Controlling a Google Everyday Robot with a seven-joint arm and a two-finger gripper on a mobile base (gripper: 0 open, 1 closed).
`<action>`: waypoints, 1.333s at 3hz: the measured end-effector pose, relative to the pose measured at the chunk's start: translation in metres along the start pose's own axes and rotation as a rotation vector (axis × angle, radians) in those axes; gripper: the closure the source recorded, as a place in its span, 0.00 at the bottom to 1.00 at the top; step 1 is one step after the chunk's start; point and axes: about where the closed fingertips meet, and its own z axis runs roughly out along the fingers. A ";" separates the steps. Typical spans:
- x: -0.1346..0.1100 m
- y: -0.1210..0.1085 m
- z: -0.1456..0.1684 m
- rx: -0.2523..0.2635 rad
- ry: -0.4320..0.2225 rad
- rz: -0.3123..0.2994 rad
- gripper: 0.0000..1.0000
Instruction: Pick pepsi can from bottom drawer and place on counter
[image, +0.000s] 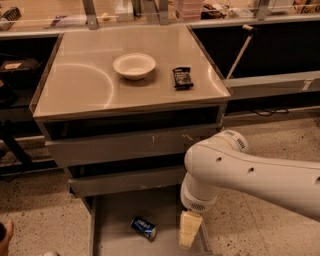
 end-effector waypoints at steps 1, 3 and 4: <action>-0.013 0.007 0.056 -0.071 -0.032 0.047 0.00; -0.037 0.009 0.172 -0.210 -0.151 0.207 0.00; -0.036 0.016 0.183 -0.236 -0.150 0.213 0.00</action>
Offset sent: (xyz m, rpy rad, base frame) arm 0.0150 0.0754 -0.1943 0.2211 0.1949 -0.2245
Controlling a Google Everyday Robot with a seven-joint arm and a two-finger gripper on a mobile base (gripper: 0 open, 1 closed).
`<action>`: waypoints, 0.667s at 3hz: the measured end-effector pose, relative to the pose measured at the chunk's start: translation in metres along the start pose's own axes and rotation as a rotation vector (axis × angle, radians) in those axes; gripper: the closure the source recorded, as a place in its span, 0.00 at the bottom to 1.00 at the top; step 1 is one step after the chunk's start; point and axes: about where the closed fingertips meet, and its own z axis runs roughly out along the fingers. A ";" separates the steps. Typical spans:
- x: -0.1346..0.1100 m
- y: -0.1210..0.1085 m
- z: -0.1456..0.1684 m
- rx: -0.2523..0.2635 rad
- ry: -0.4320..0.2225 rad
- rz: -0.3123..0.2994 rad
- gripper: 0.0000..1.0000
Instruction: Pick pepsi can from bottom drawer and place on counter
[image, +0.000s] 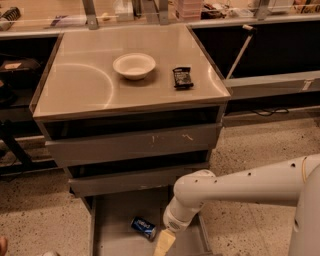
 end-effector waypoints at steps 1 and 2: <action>-0.004 -0.008 0.027 -0.026 -0.010 0.011 0.00; -0.014 -0.037 0.061 -0.024 -0.095 0.034 0.00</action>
Offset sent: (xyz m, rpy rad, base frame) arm 0.0660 0.0353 -0.1096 0.1940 -0.0419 -0.1244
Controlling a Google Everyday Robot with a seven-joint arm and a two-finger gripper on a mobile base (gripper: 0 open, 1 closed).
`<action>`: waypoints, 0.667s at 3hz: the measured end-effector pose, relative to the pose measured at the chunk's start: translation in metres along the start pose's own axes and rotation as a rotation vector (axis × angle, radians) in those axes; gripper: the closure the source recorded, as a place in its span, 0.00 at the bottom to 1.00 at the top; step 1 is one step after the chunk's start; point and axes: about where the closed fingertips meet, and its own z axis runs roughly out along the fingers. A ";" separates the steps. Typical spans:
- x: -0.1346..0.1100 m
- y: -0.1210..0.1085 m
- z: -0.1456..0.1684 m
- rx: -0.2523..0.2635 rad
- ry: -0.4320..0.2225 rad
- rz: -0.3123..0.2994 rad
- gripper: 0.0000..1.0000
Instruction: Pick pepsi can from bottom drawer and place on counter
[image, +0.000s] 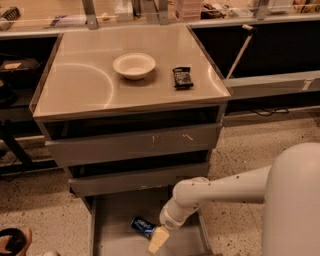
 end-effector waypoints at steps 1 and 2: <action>-0.002 -0.031 0.026 0.026 -0.079 0.023 0.00; -0.002 -0.031 0.026 0.026 -0.079 0.023 0.00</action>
Offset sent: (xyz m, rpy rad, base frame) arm 0.0208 -0.0001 -0.0246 0.0413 -0.0360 -0.0437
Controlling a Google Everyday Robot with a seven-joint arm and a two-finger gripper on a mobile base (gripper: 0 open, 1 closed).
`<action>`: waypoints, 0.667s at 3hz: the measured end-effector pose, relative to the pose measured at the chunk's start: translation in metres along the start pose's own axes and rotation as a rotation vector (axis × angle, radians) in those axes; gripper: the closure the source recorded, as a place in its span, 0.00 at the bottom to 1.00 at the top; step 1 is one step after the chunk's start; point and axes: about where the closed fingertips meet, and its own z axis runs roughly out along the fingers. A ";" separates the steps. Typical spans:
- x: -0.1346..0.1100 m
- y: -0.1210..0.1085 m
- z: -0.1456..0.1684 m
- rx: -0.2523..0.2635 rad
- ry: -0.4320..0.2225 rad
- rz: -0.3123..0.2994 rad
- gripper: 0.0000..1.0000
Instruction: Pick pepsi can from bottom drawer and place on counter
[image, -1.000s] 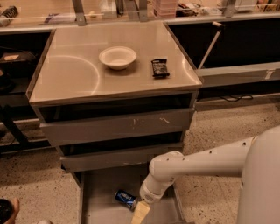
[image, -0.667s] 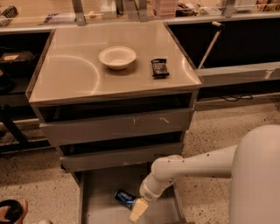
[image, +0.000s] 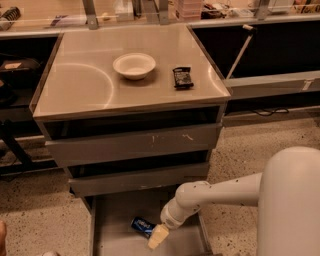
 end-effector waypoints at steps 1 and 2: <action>-0.008 -0.011 0.025 0.018 -0.026 -0.001 0.00; -0.015 -0.048 0.074 0.074 -0.094 0.043 0.00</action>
Offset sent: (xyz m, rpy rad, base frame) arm 0.0598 0.0328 -0.0727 0.0528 -0.1207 -0.1355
